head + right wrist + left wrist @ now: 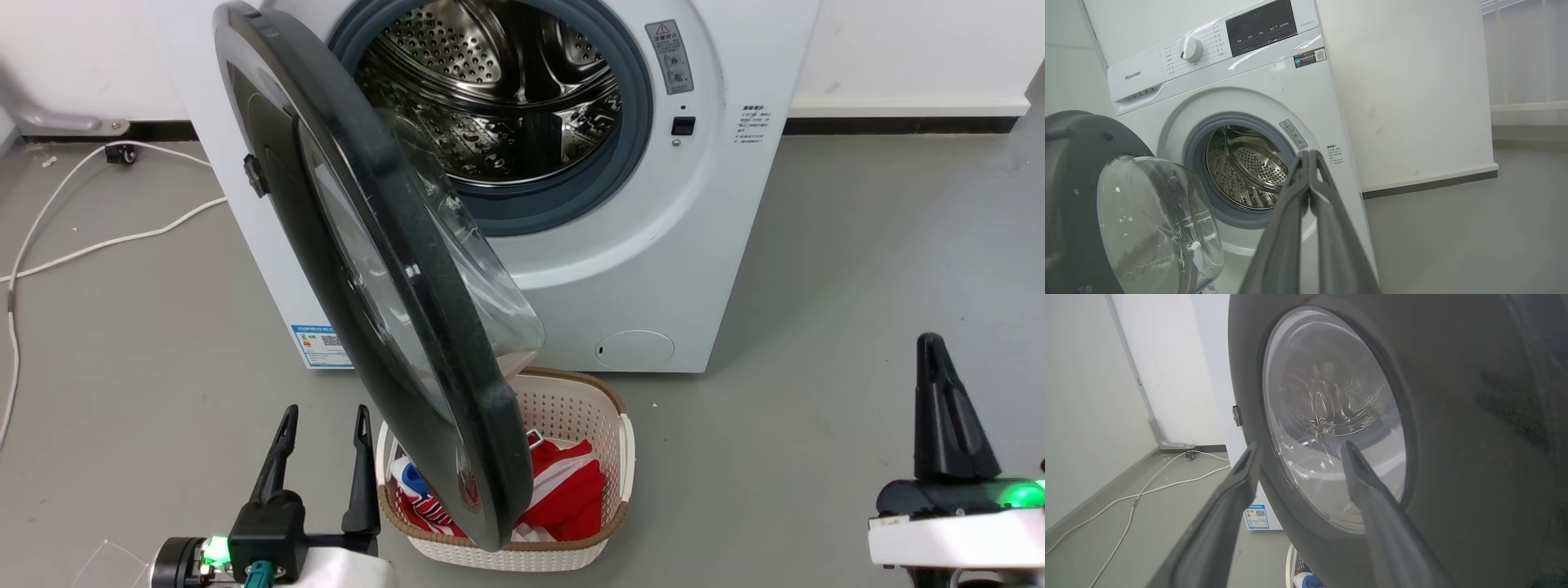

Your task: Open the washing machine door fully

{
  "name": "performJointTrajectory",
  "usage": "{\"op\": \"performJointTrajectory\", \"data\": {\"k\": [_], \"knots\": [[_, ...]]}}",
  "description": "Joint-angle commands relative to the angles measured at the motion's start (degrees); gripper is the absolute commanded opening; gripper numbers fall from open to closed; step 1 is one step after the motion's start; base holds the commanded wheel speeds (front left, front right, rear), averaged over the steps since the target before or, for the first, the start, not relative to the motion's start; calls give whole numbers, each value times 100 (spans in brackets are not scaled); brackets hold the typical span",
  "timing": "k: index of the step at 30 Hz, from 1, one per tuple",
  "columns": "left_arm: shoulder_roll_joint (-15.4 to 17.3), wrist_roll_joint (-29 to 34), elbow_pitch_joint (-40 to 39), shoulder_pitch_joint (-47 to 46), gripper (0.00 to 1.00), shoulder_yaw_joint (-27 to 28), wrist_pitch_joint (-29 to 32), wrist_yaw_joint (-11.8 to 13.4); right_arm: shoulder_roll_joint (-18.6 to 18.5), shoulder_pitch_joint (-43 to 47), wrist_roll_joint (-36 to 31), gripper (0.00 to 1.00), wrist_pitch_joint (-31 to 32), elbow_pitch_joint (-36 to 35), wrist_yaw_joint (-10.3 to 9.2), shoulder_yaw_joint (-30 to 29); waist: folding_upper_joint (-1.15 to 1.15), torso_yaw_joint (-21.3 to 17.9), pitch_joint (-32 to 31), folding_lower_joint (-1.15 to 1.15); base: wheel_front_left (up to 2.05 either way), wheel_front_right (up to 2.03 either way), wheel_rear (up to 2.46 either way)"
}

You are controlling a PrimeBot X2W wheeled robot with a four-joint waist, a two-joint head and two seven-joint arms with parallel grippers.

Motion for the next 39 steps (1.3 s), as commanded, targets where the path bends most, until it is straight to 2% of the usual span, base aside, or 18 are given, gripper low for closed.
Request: {"op": "performJointTrajectory", "data": {"k": [1, 3, 11, 23, 24, 26, 39], "knots": [[-11, -4, -15, 59, 100, 2, -16, 22, -6, 92, -583, 0, -9, -218, 1, -30, 0, 1, -2, 0, 0, 0, 0], [-10, -10, -16, 59, 100, -3, -16, 31, 58, 297, -1268, 0, -8, -373, 1, 56, 0, 0, -5, 0, 0, 0, 0], [-9, -8, -7, 66, 100, -30, -16, 40, 202, 707, -2072, 0, -11, -242, -1, 86, 0, 10, -33, 0, 0, 0, 0], [-8, 36, -19, 114, 100, -65, -16, 25, 221, 1015, -1619, 2, -11, 356, 0, -88, 0, 96, -101, 0, 0, 0, 0], [-8, 37, -19, 115, 100, -62, -16, 25, 220, 1023, -1586, 22, -11, 387, -1, -103, 0, 99, -104, 0, 0, 0, 0], [-8, 40, -17, 113, 100, -60, -16, 25, 221, 1020, -1549, 100, -11, 425, 0, -116, 0, 101, -107, 0, 0, 0, 0], [-8, -6, 19, 123, 100, -14, -16, 43, 221, 1028, -1449, 100, -12, 420, 0, -182, 0, 129, -115, 0, 0, 0, 0]]}}
